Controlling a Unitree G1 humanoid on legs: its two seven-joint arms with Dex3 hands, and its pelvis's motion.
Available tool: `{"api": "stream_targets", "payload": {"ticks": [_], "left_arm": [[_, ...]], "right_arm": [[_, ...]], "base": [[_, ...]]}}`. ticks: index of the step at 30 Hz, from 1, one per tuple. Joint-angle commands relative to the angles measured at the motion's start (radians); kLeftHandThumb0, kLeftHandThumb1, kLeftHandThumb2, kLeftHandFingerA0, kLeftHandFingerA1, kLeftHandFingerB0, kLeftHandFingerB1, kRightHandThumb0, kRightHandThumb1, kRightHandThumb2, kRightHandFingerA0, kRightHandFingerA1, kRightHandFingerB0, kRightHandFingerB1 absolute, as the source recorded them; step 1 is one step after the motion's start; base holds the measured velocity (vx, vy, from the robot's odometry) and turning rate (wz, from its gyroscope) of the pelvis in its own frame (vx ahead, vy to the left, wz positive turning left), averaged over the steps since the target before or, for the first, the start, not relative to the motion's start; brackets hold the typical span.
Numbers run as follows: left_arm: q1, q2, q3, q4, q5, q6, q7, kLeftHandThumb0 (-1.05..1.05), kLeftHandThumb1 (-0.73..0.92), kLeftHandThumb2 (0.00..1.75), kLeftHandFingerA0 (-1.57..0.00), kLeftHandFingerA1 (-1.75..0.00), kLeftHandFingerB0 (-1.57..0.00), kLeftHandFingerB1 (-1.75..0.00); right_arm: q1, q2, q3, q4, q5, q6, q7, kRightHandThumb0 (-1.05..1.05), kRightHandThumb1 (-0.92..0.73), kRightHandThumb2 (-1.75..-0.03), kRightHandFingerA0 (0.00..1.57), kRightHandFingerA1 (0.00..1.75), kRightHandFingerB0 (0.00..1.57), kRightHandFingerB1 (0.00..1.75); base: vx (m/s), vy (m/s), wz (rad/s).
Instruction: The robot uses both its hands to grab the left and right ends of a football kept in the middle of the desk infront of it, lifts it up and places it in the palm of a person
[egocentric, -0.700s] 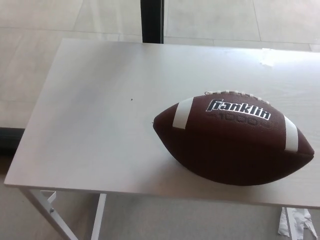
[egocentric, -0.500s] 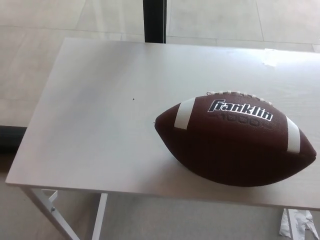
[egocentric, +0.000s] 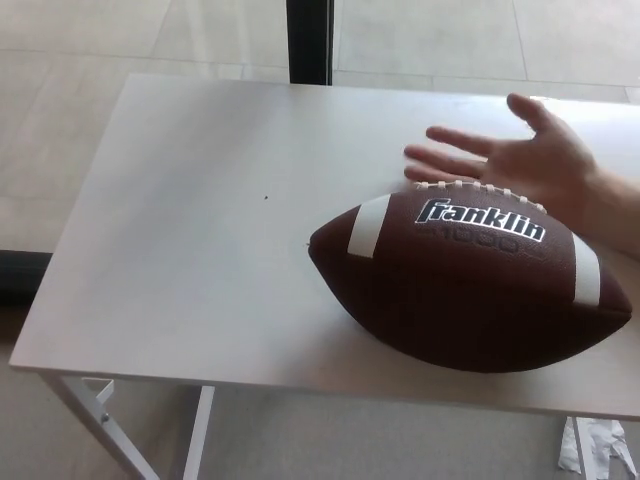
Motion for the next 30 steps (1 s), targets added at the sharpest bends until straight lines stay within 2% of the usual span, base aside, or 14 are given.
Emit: {"api": "stream_targets", "payload": {"ticks": [1,2,3,4,5,6,11,12,13,15,16,26,27,30], "left_arm": [[-0.163,0.057,0.077,-0.392,-0.321,0.254,0.014,-0.97,0.64,0.83,-0.30,-0.63,-0.25,-0.52],[-0.171,0.047,0.066,-0.440,-0.322,0.265,0.036,-0.93,0.76,0.63,-0.45,-0.59,-0.41,-0.48],[-0.183,0.034,0.048,-0.508,-0.325,0.278,0.067,-0.93,0.76,0.63,-0.45,-0.59,-0.41,-0.48],[-0.192,0.031,0.033,-0.533,-0.330,0.292,0.060,-0.94,0.50,0.95,-0.42,-0.58,-0.39,-0.51],[-0.204,0.023,-0.003,-0.587,-0.331,0.308,0.056,-1.03,0.57,0.70,-0.44,-0.50,-0.42,-0.43],[-0.205,0.015,-0.021,-0.620,-0.316,0.310,0.070,-1.03,0.57,0.70,-0.44,-0.50,-0.42,-0.43],[-0.267,-0.039,-0.158,-0.743,-0.218,0.322,0.145,-0.96,0.70,0.62,-0.34,-0.38,-0.24,-0.30],[-0.310,-0.087,-0.259,-0.818,-0.151,0.336,0.202,-0.92,0.65,1.04,-0.20,-0.49,-0.05,-0.37],[-0.320,-0.098,-0.287,-0.839,-0.134,0.347,0.217,-0.92,0.85,0.66,-0.26,-0.38,-0.14,-0.30],[-0.329,-0.109,-0.313,-0.858,-0.119,0.364,0.231,-0.92,0.85,0.66,-0.26,-0.38,-0.14,-0.30],[-0.364,-0.180,-0.412,-0.909,-0.055,0.396,0.296,-0.91,0.92,0.71,-0.31,-0.44,-0.17,-0.36],[-0.387,-0.381,-0.610,-0.970,0.031,0.467,0.431,-0.95,0.92,0.78,-0.35,-0.47,-0.16,-0.36],[-0.392,-0.401,-0.627,-0.966,0.028,0.485,0.440,-0.96,0.92,0.79,-0.37,-0.49,-0.16,-0.35],[-0.405,-0.418,-0.692,-0.953,0.050,0.525,0.442,-0.99,0.91,0.87,-0.31,-0.52,-0.15,-0.34]], "right_arm": [[-0.141,-0.080,-0.049,-0.381,0.235,0.130,-0.070,-1.05,-0.74,-1.19,0.00,0.01,0.00,0.09],[-0.151,-0.076,-0.039,-0.412,0.234,0.143,-0.086,-0.97,-0.73,-1.18,0.00,0.08,0.00,0.15],[-0.167,-0.073,-0.024,-0.454,0.232,0.160,-0.106,-0.97,-0.73,-1.18,0.00,0.08,0.00,0.15],[-0.170,-0.067,-0.009,-0.476,0.226,0.170,-0.105,-0.99,-0.71,-1.18,0.00,0.09,0.00,0.16],[-0.174,-0.058,0.023,-0.508,0.218,0.179,-0.087,-0.99,-0.69,-1.16,0.00,0.09,0.00,0.15],[-0.177,-0.052,0.035,-0.508,0.216,0.176,-0.067,-0.99,-0.69,-1.16,0.00,0.09,0.00,0.15],[-0.136,0.016,0.126,-0.640,0.188,0.196,-0.049,-0.98,-0.70,-1.17,0.02,0.14,0.02,0.12],[-0.096,0.031,0.187,-0.677,0.151,0.207,-0.022,-1.05,-0.74,-1.20,0.09,0.13,0.00,0.03],[-0.085,0.038,0.202,-0.683,0.138,0.201,-0.017,-1.03,-0.90,-0.76,0.01,0.25,0.00,0.13],[-0.075,0.044,0.216,-0.686,0.126,0.189,-0.016,-1.03,-0.90,-0.76,0.01,0.25,0.00,0.13],[-0.055,0.082,0.276,-0.722,0.066,0.195,-0.071,-0.96,-0.77,-1.22,0.13,0.45,0.00,0.13],[-0.031,0.159,0.422,-0.734,-0.010,0.228,-0.143,-0.96,-0.76,-1.16,0.10,0.44,0.07,0.28],[-0.032,0.168,0.437,-0.725,-0.022,0.237,-0.163,-0.98,-0.92,-0.77,0.25,0.34,0.11,0.25],[-0.033,0.181,0.478,-0.702,-0.050,0.266,-0.201,-1.01,-0.91,-0.80,0.27,0.36,0.10,0.25]], "base": [[0.00,0.000,0.00],[0.00,0.000,0.00],[0.00,0.000,0.00],[0.00,0.000,0.00],[0.00,0.000,0.00],[0.00,0.000,0.00],[0.00,0.000,0.00],[0.00,0.000,0.00],[0.00,0.000,0.00],[0.00,0.000,0.00],[0.00,0.000,0.00],[0.00,0.000,0.00],[0.00,0.000,0.00],[0.00,0.000,0.00]]}}
